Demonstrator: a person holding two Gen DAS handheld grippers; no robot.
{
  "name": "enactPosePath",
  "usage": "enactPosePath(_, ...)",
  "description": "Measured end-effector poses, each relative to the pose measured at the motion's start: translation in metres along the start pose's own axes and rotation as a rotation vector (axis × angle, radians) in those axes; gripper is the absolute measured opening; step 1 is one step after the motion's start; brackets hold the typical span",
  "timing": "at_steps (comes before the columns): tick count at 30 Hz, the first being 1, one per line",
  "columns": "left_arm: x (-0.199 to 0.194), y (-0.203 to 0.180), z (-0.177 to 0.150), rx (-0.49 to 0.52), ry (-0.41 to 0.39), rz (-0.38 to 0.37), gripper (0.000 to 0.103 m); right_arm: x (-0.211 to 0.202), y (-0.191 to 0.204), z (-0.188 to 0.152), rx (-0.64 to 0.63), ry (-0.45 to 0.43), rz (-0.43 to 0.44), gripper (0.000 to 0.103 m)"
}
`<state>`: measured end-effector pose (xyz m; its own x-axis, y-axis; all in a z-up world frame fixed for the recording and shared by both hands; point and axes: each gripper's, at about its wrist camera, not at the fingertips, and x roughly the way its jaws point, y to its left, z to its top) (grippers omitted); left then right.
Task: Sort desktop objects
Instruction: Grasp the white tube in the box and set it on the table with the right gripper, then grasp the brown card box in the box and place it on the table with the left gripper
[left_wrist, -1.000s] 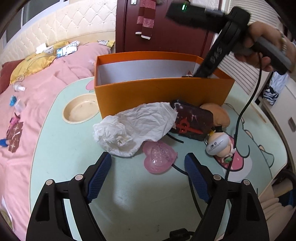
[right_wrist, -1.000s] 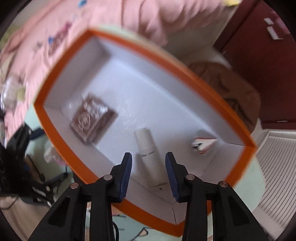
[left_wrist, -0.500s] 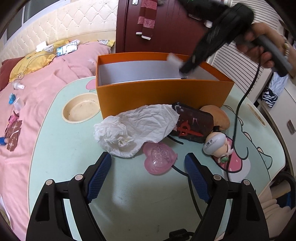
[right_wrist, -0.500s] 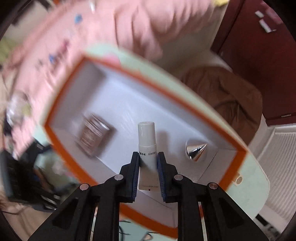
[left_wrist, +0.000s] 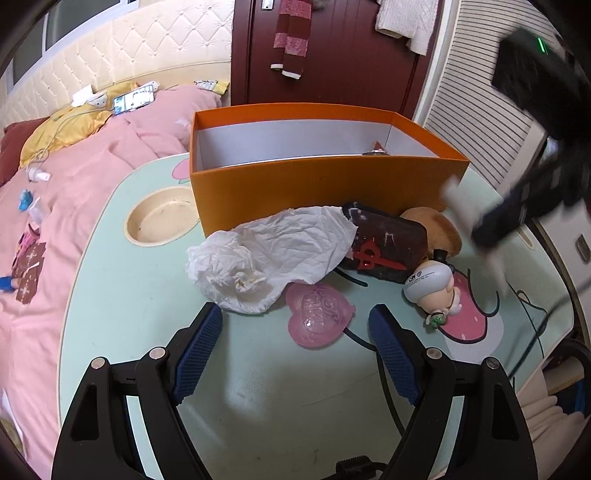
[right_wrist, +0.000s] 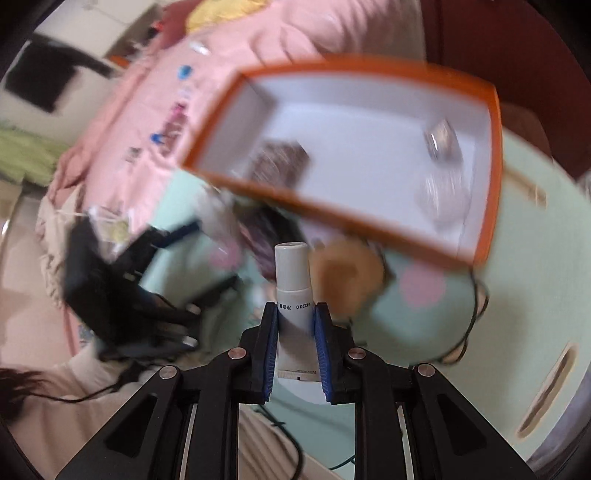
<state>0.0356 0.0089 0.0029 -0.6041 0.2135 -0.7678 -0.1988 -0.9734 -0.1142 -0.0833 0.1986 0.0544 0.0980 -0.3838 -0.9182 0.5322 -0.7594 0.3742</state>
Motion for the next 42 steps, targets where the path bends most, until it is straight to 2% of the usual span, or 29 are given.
enactPosePath(3, 0.001, 0.0, 0.0, -0.001, -0.003, 0.001, 0.082, 0.014, -0.005, -0.013, 0.009, -0.025, -0.049, 0.02)
enactPosePath(8, 0.001, -0.001, -0.001, 0.001, -0.004, 0.008, 0.082, 0.008, 0.004, -0.024, -0.011, -0.169, -0.026, 0.023)
enactPosePath(9, 0.001, 0.0, -0.001, 0.001, -0.004, 0.009, 0.082, 0.002, 0.007, -0.025, -0.023, -0.208, -0.023, 0.025)
enactPosePath(10, 0.001, 0.0, -0.001, 0.001, -0.004, 0.008, 0.082, -0.002, 0.009, -0.027, -0.029, -0.245, -0.019, 0.033)
enactPosePath(11, 0.001, 0.001, 0.0, -0.003, -0.005, 0.005, 0.082, -0.012, 0.011, -0.031, -0.033, -0.322, -0.008, 0.039)
enactPosePath(12, 0.001, 0.001, 0.0, -0.007, -0.005, 0.001, 0.082, -0.017, 0.01, -0.036, -0.026, -0.377, -0.009, 0.055)
enactPosePath(13, 0.0, 0.003, 0.0, -0.014, -0.006, -0.005, 0.082, -0.022, 0.01, -0.04, -0.019, -0.431, -0.01, 0.063)
enactPosePath(16, -0.005, 0.009, 0.002, -0.051, -0.006, -0.023, 0.082, -0.033, 0.004, -0.052, 0.021, -0.565, -0.089, 0.064)
enactPosePath(18, -0.01, 0.013, 0.004, -0.072, -0.006, -0.036, 0.082, -0.036, -0.006, -0.062, 0.074, -0.628, -0.175, 0.064)
enactPosePath(23, -0.034, 0.018, 0.023, -0.077, -0.002, -0.083, 0.082, -0.028, -0.039, -0.076, 0.212, -0.614, -0.26, 0.064)
enactPosePath(26, -0.049, 0.015, 0.052, -0.019, -0.013, -0.094, 0.082, -0.021, -0.054, -0.08, 0.275, -0.632, -0.236, 0.064)
enactPosePath(30, -0.046, 0.011, 0.104, 0.035, 0.006, -0.088, 0.082, -0.017, -0.066, -0.09, 0.331, -0.673, -0.186, 0.064)
enactPosePath(32, -0.029, 0.01, 0.13, 0.03, 0.065, -0.078, 0.081, -0.013, -0.07, -0.093, 0.357, -0.682, -0.155, 0.064)
enactPosePath(34, 0.0, 0.01, 0.151, 0.018, 0.171, -0.068, 0.071, -0.018, -0.072, -0.099, 0.354, -0.688, -0.141, 0.065)
enactPosePath(35, 0.014, 0.009, 0.158, 0.019, 0.219, -0.061, 0.062, -0.02, -0.073, -0.101, 0.352, -0.691, -0.134, 0.065)
enactPosePath(36, 0.033, 0.007, 0.164, 0.028, 0.288, -0.041, 0.059, -0.021, -0.073, -0.102, 0.355, -0.693, -0.116, 0.065)
enactPosePath(39, 0.066, 0.0, 0.167, 0.069, 0.399, 0.008, 0.059, -0.023, -0.074, -0.105, 0.373, -0.703, -0.067, 0.066)
enactPosePath(42, 0.088, -0.004, 0.163, 0.079, 0.469, 0.045, 0.059, -0.023, -0.07, -0.105, 0.36, -0.695, -0.038, 0.066)
